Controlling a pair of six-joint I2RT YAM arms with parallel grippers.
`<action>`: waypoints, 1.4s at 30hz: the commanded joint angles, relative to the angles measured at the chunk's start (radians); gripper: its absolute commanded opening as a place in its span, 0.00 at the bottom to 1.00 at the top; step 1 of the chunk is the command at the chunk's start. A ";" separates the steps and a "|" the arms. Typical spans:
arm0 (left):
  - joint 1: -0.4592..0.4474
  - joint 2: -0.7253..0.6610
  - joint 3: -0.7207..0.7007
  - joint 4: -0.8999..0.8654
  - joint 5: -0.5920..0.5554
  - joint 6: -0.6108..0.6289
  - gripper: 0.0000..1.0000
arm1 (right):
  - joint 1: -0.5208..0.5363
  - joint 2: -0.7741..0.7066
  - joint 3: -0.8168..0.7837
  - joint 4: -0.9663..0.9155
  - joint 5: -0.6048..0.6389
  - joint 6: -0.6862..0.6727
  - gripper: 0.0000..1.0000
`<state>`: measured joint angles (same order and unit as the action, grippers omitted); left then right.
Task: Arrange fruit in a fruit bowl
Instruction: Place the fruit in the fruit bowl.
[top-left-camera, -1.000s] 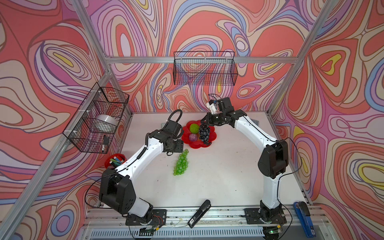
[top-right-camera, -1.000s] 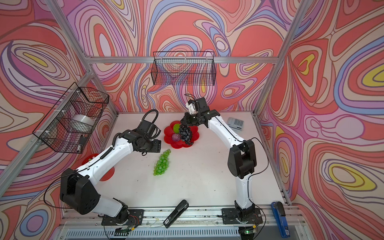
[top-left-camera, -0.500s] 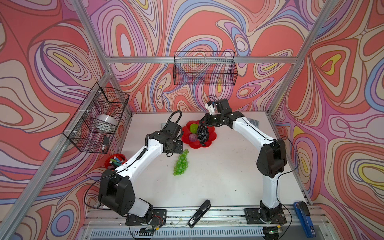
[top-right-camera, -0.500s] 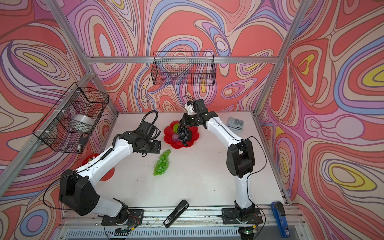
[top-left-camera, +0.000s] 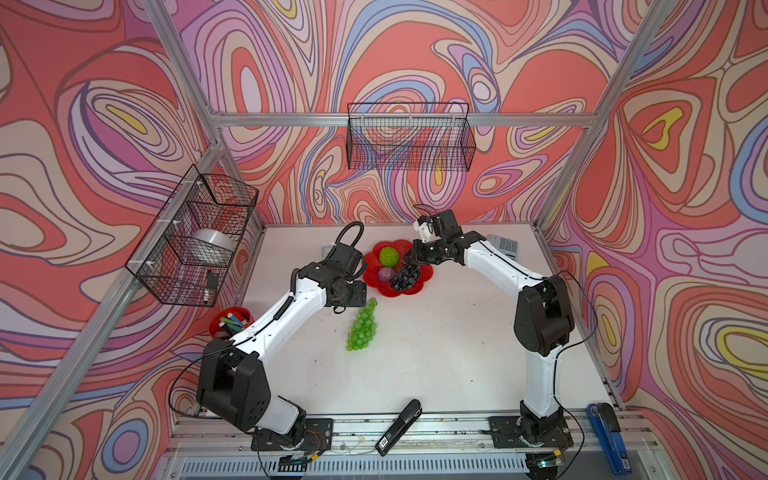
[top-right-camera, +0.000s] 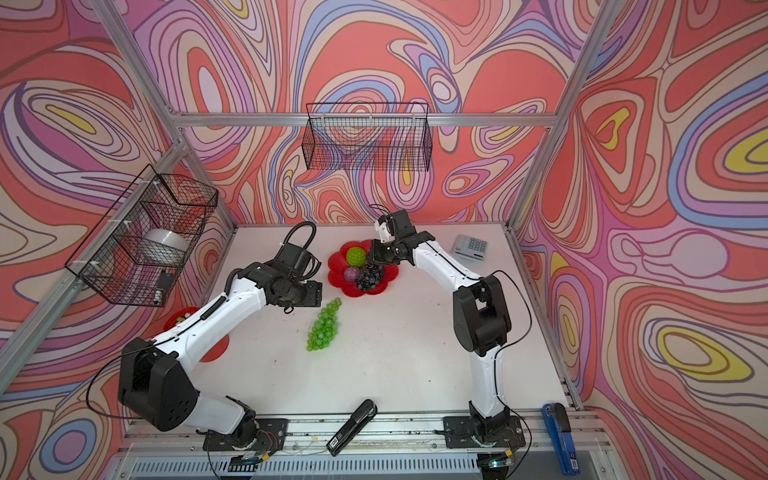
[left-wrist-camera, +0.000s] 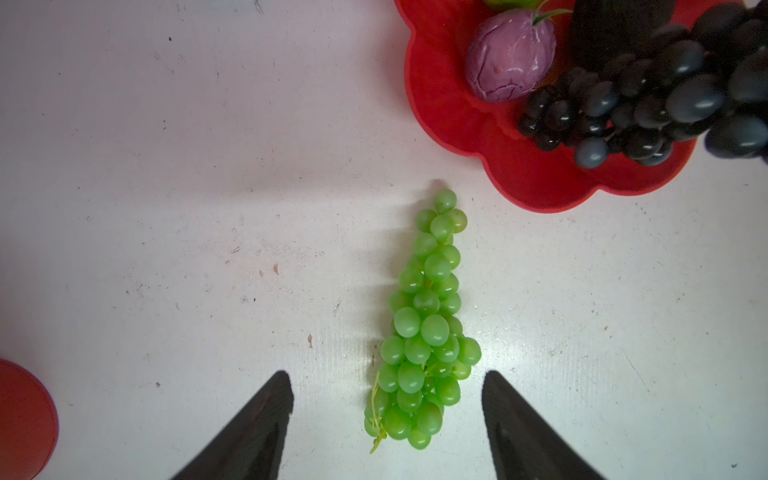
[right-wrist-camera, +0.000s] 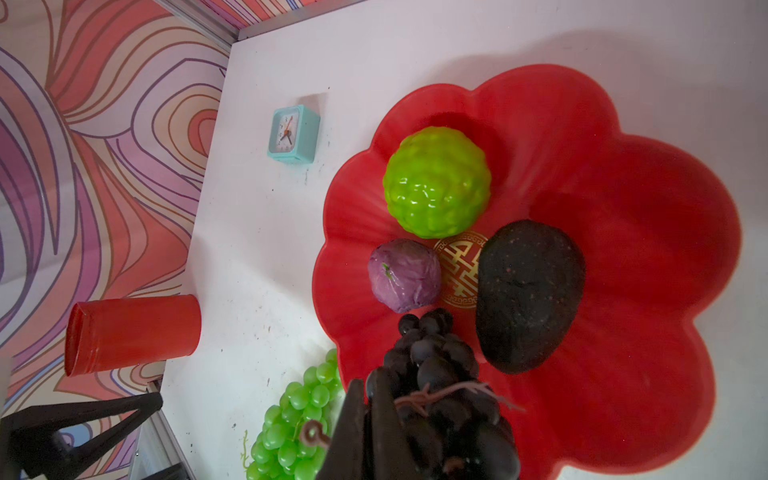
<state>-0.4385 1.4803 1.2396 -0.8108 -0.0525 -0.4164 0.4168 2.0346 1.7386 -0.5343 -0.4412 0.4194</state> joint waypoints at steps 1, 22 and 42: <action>0.004 -0.003 0.007 -0.005 -0.001 -0.016 0.75 | -0.024 -0.030 -0.021 0.011 0.000 -0.025 0.00; 0.004 0.050 0.087 -0.048 0.022 -0.015 0.76 | -0.096 0.134 0.049 0.046 -0.071 -0.074 0.00; 0.004 0.092 0.117 -0.082 0.055 -0.017 0.77 | -0.108 0.235 0.100 0.094 -0.121 -0.056 0.00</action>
<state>-0.4385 1.5688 1.3354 -0.8509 -0.0082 -0.4232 0.3103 2.2559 1.8122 -0.4576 -0.5442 0.3607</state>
